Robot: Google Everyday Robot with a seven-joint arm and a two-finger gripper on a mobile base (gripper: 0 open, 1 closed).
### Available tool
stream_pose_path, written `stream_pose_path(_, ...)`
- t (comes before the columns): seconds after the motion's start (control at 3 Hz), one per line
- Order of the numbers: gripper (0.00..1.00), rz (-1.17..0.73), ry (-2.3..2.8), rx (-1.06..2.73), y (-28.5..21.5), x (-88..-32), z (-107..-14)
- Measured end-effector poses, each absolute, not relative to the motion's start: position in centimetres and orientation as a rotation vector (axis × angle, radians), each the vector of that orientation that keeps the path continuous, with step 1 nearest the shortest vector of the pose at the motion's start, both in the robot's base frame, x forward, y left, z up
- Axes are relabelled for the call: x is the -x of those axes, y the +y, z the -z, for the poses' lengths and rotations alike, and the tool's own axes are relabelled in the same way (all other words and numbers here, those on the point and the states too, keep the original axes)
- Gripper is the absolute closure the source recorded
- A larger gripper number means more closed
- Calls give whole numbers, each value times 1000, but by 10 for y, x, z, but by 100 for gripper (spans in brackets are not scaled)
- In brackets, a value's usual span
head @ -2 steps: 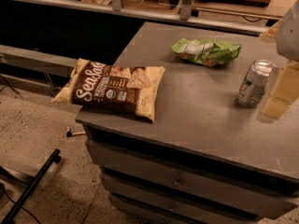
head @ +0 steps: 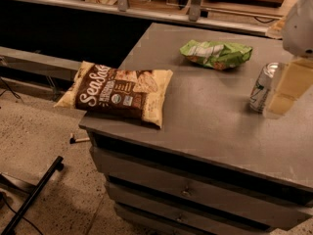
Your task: Pick green rice chip bag
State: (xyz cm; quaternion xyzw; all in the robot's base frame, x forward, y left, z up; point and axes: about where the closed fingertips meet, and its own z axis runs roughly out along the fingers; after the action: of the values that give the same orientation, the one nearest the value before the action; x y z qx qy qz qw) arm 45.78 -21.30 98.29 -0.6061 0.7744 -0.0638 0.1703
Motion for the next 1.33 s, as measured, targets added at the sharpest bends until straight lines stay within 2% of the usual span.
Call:
stream_pose_path(0.67,0,442,2102,1730,-202,-547,-992)
stream_pose_path(1.33,0,610,2141,1767,-195,-655,-960)
